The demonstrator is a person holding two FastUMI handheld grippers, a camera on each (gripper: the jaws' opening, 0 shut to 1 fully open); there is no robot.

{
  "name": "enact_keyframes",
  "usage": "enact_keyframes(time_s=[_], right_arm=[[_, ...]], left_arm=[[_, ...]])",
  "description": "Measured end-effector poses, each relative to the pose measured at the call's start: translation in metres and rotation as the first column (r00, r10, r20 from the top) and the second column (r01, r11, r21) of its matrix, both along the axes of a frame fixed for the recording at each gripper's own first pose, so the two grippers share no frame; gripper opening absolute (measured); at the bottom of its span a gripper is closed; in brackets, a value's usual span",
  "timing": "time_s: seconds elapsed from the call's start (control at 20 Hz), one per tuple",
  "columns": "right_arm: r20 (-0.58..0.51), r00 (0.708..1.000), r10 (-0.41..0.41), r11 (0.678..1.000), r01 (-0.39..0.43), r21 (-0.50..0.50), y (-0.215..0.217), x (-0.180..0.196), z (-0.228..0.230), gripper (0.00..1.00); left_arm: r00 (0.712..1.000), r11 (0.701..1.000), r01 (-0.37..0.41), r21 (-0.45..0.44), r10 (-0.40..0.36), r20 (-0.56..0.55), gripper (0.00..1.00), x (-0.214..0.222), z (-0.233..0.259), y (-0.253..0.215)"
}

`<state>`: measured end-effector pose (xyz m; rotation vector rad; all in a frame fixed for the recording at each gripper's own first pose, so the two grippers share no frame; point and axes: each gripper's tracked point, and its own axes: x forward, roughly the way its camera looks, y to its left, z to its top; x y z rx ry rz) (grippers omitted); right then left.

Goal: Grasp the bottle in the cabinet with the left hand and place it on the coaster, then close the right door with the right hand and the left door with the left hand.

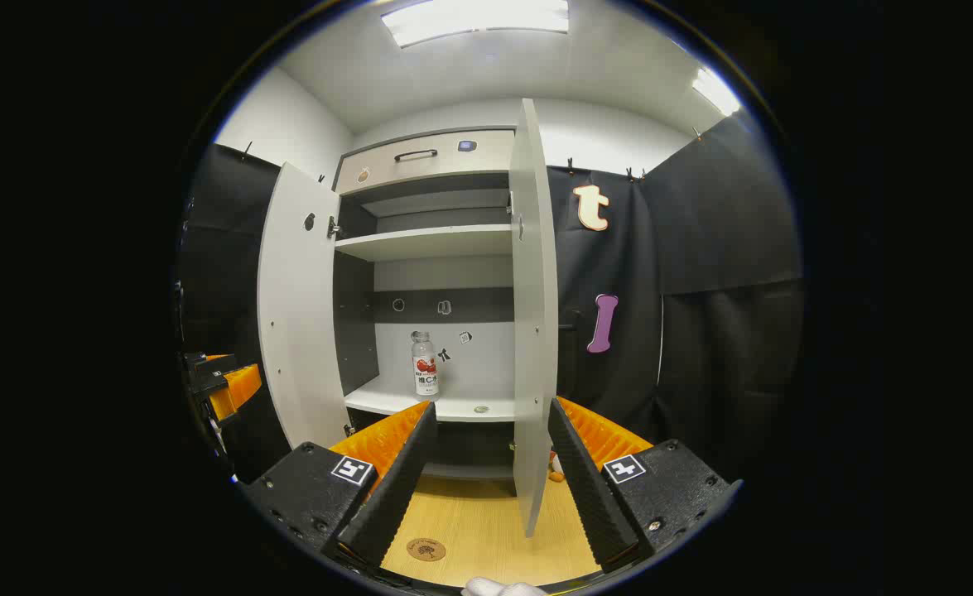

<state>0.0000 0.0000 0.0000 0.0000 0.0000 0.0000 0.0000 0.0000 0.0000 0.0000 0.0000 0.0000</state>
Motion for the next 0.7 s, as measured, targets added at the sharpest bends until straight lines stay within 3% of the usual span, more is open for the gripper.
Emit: enact_keyframes(time_s=[0.7], right_arm=[[-0.025,0.999,0.040,0.999,-0.039,0.015,-0.005,0.015,-0.008,0.83]], left_arm=[[1.000,1.000,-0.017,0.010,0.017,-0.012,0.95,0.025,-0.006,-0.016]])
